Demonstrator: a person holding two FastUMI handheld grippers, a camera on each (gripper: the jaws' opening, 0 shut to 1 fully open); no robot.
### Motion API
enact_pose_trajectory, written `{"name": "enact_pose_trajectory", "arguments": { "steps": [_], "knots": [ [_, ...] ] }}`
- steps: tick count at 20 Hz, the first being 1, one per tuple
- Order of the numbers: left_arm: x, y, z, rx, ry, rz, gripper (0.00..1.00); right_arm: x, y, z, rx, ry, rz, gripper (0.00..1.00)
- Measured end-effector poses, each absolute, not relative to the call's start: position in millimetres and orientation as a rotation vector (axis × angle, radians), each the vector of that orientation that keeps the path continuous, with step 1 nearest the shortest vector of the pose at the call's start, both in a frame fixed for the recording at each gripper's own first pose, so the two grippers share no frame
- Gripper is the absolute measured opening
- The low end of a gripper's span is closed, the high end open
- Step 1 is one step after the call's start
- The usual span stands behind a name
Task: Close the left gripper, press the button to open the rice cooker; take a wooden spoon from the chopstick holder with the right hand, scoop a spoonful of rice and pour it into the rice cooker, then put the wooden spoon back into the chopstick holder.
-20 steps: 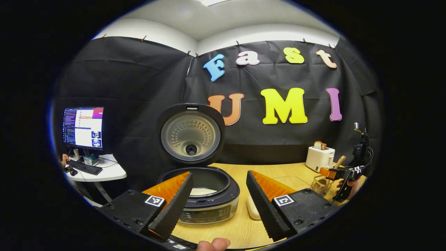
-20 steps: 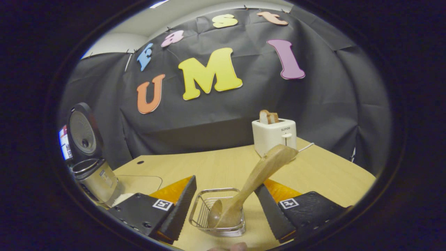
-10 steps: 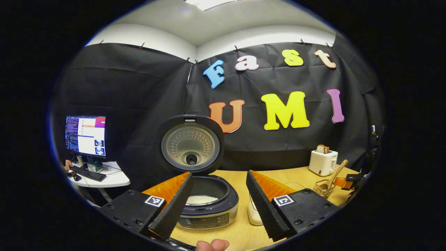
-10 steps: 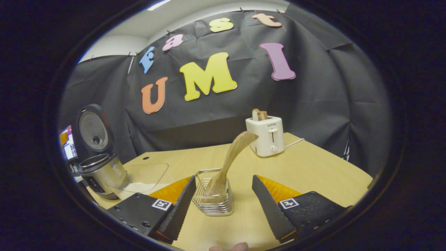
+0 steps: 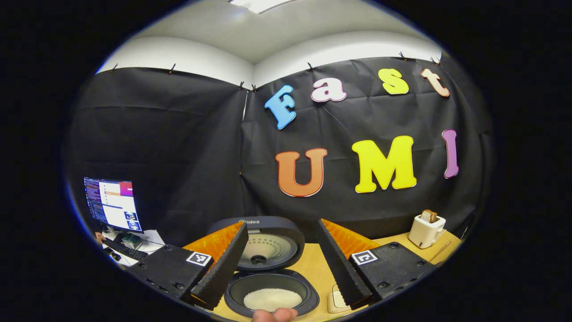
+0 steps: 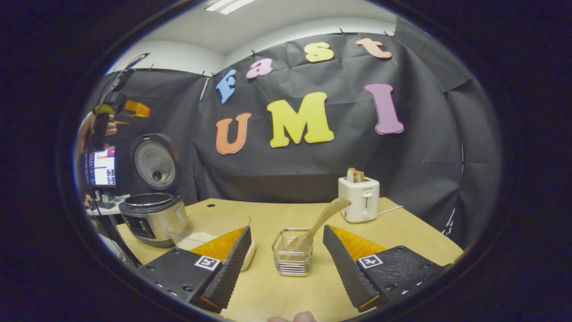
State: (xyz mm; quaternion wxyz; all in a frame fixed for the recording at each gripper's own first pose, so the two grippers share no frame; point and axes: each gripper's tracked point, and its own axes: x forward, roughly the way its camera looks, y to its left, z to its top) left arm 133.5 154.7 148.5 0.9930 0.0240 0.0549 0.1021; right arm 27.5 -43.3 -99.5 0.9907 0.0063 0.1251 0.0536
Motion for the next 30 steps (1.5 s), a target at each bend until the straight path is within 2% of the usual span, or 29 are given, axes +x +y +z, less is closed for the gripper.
{"name": "enact_pose_trajectory", "arguments": {
  "steps": [1, 2, 3, 4, 5, 7, 8, 9, 14, 15, 16, 17, 18, 21, 22, 24, 25, 27, 30],
  "knots": [
    [149.6, 164.5, 154.5, 0.058, 0.118, 0.22, 0.98, 25.2, -41.7, -104.4, 0.012, 0.262, 0.117, 0.96],
    [166.2, 173.2, 155.2, 0.049, 0.137, 0.234, 0.99, 22.6, -40.4, -108.9, 0.018, 0.277, 0.123, 0.92],
    [183.5, 183.6, 148.8, 0.025, 0.165, 0.25, 0.94, 20.7, -40.3, -113.2, 0.024, 0.293, 0.129, 0.96],
    [196.3, 195.8, 139.1, 0.005, 0.212, 0.28, 0.99, 19.2, -42.5, -116.1, 0.029, 0.303, 0.125, 0.96],
    [205.7, 209.8, 128.0, -0.004, 0.26, 0.307, 1.0, 18.6, -45.4, -118.3, 0.028, 0.307, 0.12, 0.92],
    [217.8, 233.2, 115.1, -0.012, 0.32, 0.354, 0.99, 18.1, -51.9, -124.7, 0.019, 0.318, 0.102, 0.91],
    [220.8, 236.0, 111.2, -0.028, 0.332, 0.355, 0.99, 17.9, -55.5, -125.9, 0.022, 0.321, 0.092, 0.96],
    [223.4, 239.1, 105.7, -0.033, 0.348, 0.361, 0.99, 18.0, -58.7, -126.5, 0.027, 0.32, 0.082, 0.91],
    [222.5, 234.7, 86.5, -0.022, 0.412, 0.328, 0.99, 16.6, -57.3, -128.6, 0.028, 0.321, 0.08, 0.92],
    [218.7, 234.9, 88.1, 0.0, 0.396, 0.333, 0.99, 14.6, -53.5, -129.0, 0.015, 0.322, 0.092, 0.92],
    [217.9, 234.5, 86.0, 0.011, 0.389, 0.334, 0.99, 12.7, -53.0, -127.4, 0.0, 0.318, 0.096, 0.96],
    [211.2, 231.0, 81.5, 0.001, 0.393, 0.335, 0.98, 10.6, -53.0, -123.2, -0.014, 0.305, 0.096, 0.92],
    [204.0, 226.6, 78.7, -0.011, 0.385, 0.339, 0.98, 9.3, -54.3, -118.6, -0.021, 0.289, 0.093, 0.95],
    [175.4, 211.4, 74.9, -0.003, 0.358, 0.329, 0.98, 9.1, -57.4, -105.2, 0.002, 0.247, 0.085, 0.92],
    [161.9, 204.8, 67.8, -0.003, 0.358, 0.324, 0.98, 9.8, -55.6, -103.2, 0.018, 0.243, 0.09, 0.96],
    [134.3, 192.7, 52.7, -0.021, 0.36, 0.315, 0.98, 9.1, -55.0, -100.2, 0.027, 0.229, 0.093, 0.96],
    [120.7, 185.3, 43.4, -0.026, 0.364, 0.311, 0.98, 8.5, -56.2, -100.0, 0.015, 0.223, 0.088, 0.91],
    [97.7, 174.8, 25.5, -0.009, 0.346, 0.315, 0.98, 6.4, -57.8, -102.1, -0.002, 0.216, 0.082, 0.95],
    [69.5, 161.3, -7.7, -0.005, 0.337, 0.324, 0.98, 2.2, -57.1, -104.9, 0.01, 0.223, 0.088, 0.96]
  ]
}}
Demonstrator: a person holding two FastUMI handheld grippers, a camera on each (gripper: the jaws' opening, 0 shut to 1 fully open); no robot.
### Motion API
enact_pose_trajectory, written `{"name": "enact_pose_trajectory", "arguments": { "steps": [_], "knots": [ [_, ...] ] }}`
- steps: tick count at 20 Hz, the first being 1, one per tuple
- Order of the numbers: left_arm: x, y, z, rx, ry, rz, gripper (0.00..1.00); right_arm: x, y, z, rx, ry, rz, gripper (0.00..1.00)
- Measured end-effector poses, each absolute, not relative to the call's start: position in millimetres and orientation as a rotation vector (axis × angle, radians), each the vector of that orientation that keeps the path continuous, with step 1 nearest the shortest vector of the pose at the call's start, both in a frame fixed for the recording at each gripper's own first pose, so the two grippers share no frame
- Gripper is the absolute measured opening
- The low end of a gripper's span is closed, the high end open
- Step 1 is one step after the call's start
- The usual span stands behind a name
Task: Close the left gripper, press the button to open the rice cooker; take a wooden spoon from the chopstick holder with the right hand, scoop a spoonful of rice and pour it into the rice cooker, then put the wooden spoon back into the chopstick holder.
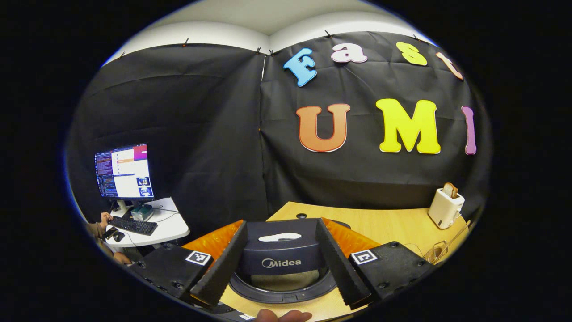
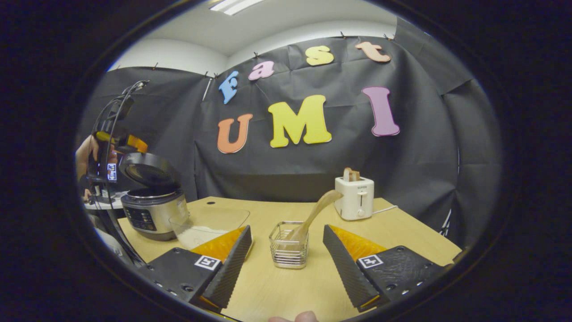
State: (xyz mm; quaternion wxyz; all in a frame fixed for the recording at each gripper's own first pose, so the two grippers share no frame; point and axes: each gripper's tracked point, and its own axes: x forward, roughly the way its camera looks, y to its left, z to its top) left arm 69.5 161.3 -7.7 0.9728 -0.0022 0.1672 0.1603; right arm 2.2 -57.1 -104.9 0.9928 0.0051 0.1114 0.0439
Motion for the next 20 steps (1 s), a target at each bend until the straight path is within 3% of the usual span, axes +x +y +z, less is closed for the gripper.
{"name": "enact_pose_trajectory", "arguments": {
  "steps": [2, 3, 6, 7, 8, 10, 11, 15, 16, 20],
  "knots": [
    [58.5, 155.9, -24.1, -0.012, 0.325, 0.328, 0.98, 0.3, -59.6, -104.2, 0.004, 0.22, 0.086, 0.92],
    [54.4, 153.8, -31.7, -0.01, 0.323, 0.33, 0.98, 0.6, -62.1, -103.5, -0.002, 0.214, 0.082, 0.96],
    [44.1, 149.6, -54.0, -0.009, 0.331, 0.344, 0.98, 4.2, -74.6, -101.1, -0.012, 0.189, 0.042, 0.96],
    [42.1, 149.2, -59.5, -0.006, 0.332, 0.347, 0.98, 5.3, -75.7, -101.3, -0.008, 0.191, 0.038, 0.91],
    [40.0, 148.1, -64.3, -0.004, 0.331, 0.349, 0.98, 5.5, -75.6, -101.7, -0.003, 0.193, 0.035, 0.96],
    [37.3, 147.0, -72.9, -0.009, 0.331, 0.352, 0.98, 6.0, -77.0, -101.1, -0.001, 0.189, 0.028, 0.95],
    [35.9, 146.4, -75.3, -0.011, 0.327, 0.352, 0.98, 6.9, -79.3, -98.1, -0.005, 0.177, 0.019, 0.92],
    [35.8, 146.4, -76.1, 0.005, 0.277, 0.352, 0.98, 12.5, -79.5, -91.5, -0.002, 0.153, 0.008, 0.92],
    [36.0, 146.9, -77.2, 0.003, 0.27, 0.352, 0.98, 13.1, -78.6, -91.9, 0.001, 0.153, 0.009, 0.96],
    [32.4, 146.6, -87.5, -0.003, 0.289, 0.353, 0.98, 13.9, -75.9, -97.3, -0.023, 0.174, 0.01, 0.92]
  ]
}}
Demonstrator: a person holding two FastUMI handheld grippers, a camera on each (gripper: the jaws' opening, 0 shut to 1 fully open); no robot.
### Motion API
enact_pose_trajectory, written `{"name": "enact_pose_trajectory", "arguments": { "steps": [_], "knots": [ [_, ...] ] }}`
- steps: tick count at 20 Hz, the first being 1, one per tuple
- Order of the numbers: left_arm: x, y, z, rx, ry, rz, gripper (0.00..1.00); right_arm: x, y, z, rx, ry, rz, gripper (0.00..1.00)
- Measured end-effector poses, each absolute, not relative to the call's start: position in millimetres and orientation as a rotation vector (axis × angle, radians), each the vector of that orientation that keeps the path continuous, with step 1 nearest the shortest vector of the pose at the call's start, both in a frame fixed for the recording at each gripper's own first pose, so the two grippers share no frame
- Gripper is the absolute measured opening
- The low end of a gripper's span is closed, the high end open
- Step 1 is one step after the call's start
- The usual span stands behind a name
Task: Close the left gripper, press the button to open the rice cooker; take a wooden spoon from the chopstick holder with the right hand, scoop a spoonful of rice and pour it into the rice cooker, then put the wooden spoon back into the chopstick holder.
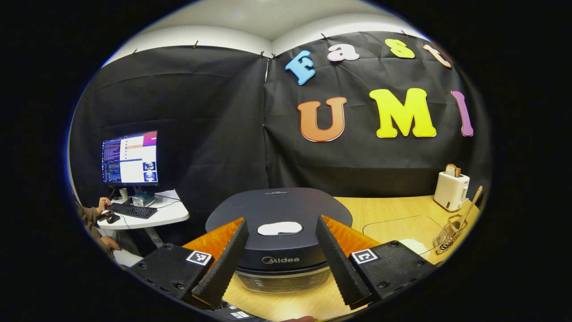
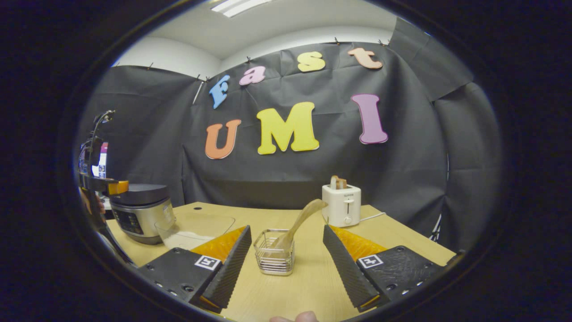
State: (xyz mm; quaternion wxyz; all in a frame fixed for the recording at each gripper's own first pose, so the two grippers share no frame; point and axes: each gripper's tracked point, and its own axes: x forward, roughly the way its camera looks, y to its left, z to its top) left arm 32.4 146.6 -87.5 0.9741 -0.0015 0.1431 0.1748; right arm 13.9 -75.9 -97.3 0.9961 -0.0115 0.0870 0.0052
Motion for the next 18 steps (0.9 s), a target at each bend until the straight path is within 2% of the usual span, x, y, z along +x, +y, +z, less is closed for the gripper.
{"name": "enact_pose_trajectory", "arguments": {
  "steps": [1, 2, 3, 4, 6, 7, 8, 10, 11, 12, 13, 16, 18],
  "knots": [
    [29.5, 145.1, -87.9, 0.003, 0.278, 0.352, 0.97, 13.9, -75.7, -97.8, -0.035, 0.179, 0.009, 0.95],
    [32.7, 145.1, -82.6, 0.029, 0.244, 0.348, 0.98, 13.5, -75.9, -97.1, -0.04, 0.178, 0.01, 0.95],
    [31.2, 145.3, -86.2, 0.016, 0.247, 0.352, 0.95, 14.9, -75.8, -95.6, -0.039, 0.177, 0.009, 0.91],
    [32.8, 146.6, -83.9, 0.006, 0.227, 0.357, 0.95, 16.9, -75.0, -95.1, -0.035, 0.179, 0.011, 0.95],
    [32.4, 147.2, -80.9, 0.014, 0.217, 0.36, 0.94, 20.8, -75.3, -90.6, -0.029, 0.182, 0.009, 0.92],
    [32.6, 145.4, -79.9, 0.023, 0.211, 0.358, 0.94, 22.1, -75.2, -87.4, -0.028, 0.179, 0.011, 0.95],
    [31.3, 144.5, -79.4, 0.028, 0.211, 0.358, 0.94, 22.4, -76.0, -84.0, -0.028, 0.171, 0.008, 0.92],
    [28.3, 137.7, -72.2, -0.004, 0.177, 0.352, 0.95, 23.4, -80.0, -75.6, -0.02, 0.142, -0.008, 0.91],
    [29.4, 127.9, -64.9, -0.032, 0.154, 0.334, 0.96, 23.6, -80.3, -70.8, -0.015, 0.126, -0.013, 0.91],
    [30.5, 114.8, -58.3, -0.055, 0.141, 0.306, 0.96, 24.6, -80.5, -67.1, -0.015, 0.112, -0.019, 0.95],
    [30.6, 101.7, -50.1, -0.07, 0.124, 0.277, 0.96, 26.2, -81.9, -61.4, -0.016, 0.099, -0.029, 0.91],
    [32.2, 57.5, -27.9, -0.082, 0.054, 0.139, 0.96, 26.5, -80.8, -44.1, -0.041, 0.061, -0.05, 0.91],
    [25.8, 41.7, -27.4, -0.07, 0.054, 0.098, 0.96, 25.8, -79.4, -35.9, -0.079, 0.04, -0.066, 0.95]
  ]
}}
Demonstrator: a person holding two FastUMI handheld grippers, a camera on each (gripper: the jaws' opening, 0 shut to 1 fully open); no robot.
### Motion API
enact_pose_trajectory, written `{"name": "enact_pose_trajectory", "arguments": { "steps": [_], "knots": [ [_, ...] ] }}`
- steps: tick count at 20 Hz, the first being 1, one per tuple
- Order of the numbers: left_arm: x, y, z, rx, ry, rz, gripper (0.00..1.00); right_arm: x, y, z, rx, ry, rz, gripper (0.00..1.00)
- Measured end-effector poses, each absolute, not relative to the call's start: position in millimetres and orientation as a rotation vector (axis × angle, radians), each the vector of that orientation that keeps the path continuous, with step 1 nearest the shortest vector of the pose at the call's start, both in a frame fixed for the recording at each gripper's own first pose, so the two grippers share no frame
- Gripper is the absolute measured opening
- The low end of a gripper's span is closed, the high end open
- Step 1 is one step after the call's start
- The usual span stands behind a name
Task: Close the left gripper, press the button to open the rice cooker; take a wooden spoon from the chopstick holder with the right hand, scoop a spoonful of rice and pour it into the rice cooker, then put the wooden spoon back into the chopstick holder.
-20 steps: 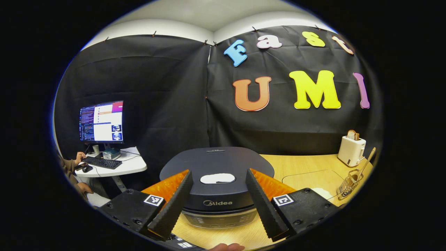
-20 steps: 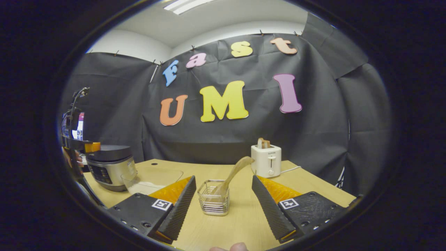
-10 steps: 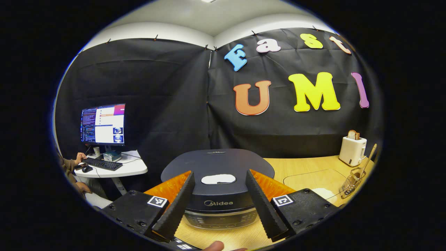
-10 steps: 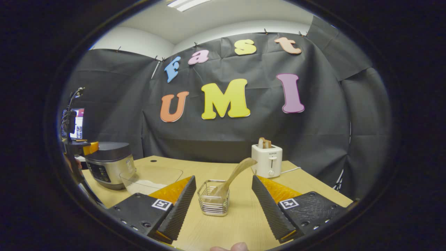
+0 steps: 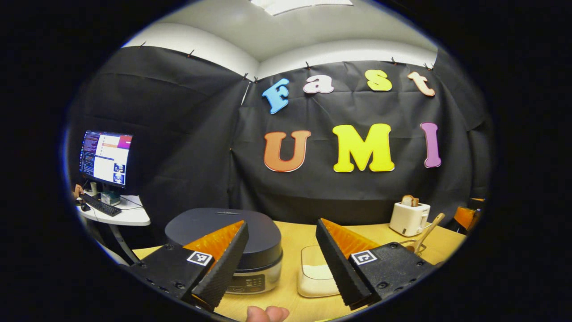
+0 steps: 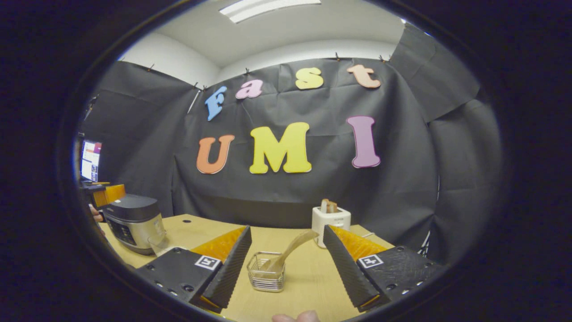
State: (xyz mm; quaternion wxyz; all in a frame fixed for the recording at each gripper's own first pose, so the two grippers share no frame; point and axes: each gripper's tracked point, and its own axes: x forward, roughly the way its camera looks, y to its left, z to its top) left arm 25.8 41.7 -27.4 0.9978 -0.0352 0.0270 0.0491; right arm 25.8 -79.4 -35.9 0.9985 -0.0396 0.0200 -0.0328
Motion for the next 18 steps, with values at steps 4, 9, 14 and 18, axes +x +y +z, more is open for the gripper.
{"name": "enact_pose_trajectory", "arguments": {
  "steps": [4, 9, 14, 18],
  "knots": [
    [17.9, 4.1, -23.6, -0.049, 0.042, -0.014, 0.96, 22.3, -68.2, -27.8, -0.111, 0.022, -0.074, 0.96],
    [5.4, -13.5, -11.0, -0.063, -0.003, -0.052, 0.96, 12.1, -58.2, -21.3, -0.1, 0.019, -0.095, 0.96],
    [3.6, -29.9, -10.0, -0.055, 0.0, -0.094, 0.96, 4.2, -45.5, -6.7, -0.083, -0.008, -0.097, 0.95],
    [4.5, -39.8, -19.1, -0.031, 0.014, -0.151, 0.97, -0.2, -38.6, -4.3, -0.1, -0.017, -0.121, 0.96]
  ]
}}
